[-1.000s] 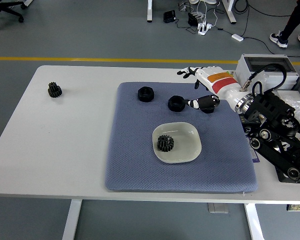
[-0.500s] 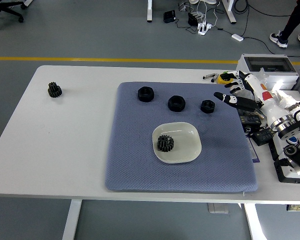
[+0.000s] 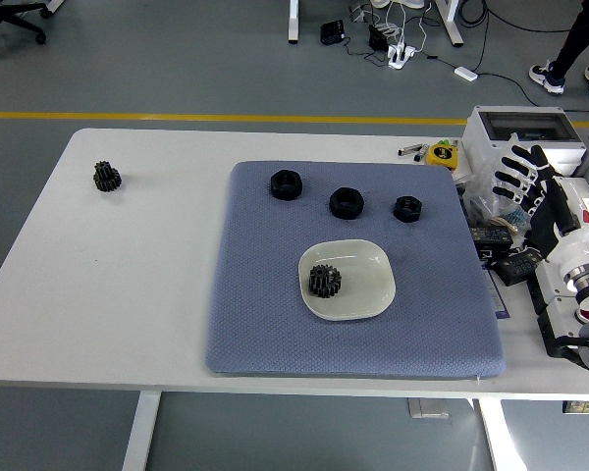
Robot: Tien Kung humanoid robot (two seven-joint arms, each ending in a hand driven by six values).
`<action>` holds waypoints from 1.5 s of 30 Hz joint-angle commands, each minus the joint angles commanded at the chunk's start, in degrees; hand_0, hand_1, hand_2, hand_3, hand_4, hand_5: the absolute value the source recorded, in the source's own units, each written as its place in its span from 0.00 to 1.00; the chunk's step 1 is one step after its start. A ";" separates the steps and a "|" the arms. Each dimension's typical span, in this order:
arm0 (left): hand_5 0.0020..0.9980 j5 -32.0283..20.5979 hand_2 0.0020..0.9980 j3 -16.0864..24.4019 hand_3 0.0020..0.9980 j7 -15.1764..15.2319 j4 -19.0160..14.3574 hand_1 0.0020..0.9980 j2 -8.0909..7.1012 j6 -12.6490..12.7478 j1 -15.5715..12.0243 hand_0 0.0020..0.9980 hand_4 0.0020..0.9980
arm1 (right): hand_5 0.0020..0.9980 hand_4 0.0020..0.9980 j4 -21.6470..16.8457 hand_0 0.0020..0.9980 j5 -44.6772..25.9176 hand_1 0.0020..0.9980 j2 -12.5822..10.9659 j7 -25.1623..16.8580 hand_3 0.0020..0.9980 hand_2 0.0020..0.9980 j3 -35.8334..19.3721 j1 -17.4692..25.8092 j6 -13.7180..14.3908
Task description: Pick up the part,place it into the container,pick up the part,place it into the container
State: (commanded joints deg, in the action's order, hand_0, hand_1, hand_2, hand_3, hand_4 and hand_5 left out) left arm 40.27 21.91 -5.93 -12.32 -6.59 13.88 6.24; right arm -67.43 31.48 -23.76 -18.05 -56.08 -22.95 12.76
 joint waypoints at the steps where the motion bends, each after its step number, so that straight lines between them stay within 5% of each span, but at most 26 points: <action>1: 0.50 0.08 0.62 0.03 0.56 -0.01 -0.01 0.65 0.00 -0.02 -0.01 0.65 0.59 | 0.86 1.00 -0.39 0.73 1.07 0.75 0.21 0.01 0.83 0.81 -0.53 0.80 -0.07; 11: 0.50 0.48 0.62 0.07 0.56 0.00 -0.05 0.65 0.14 -0.08 0.29 0.65 0.59 | 0.89 1.00 -1.92 0.75 6.74 0.76 1.94 -0.83 0.83 0.81 -4.08 4.62 0.41; 45: 0.50 -1.82 0.62 -1.28 0.56 0.65 -0.01 0.65 0.30 0.25 0.89 0.65 0.59 | 0.91 1.00 -2.85 0.75 6.36 0.75 1.81 -0.77 0.83 0.80 -5.67 4.80 1.51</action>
State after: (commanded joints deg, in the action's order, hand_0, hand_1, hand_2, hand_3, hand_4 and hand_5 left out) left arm 38.44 20.63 -5.28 -12.33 -6.29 14.13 7.12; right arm -70.28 37.84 -21.95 -18.82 -61.75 -18.15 14.27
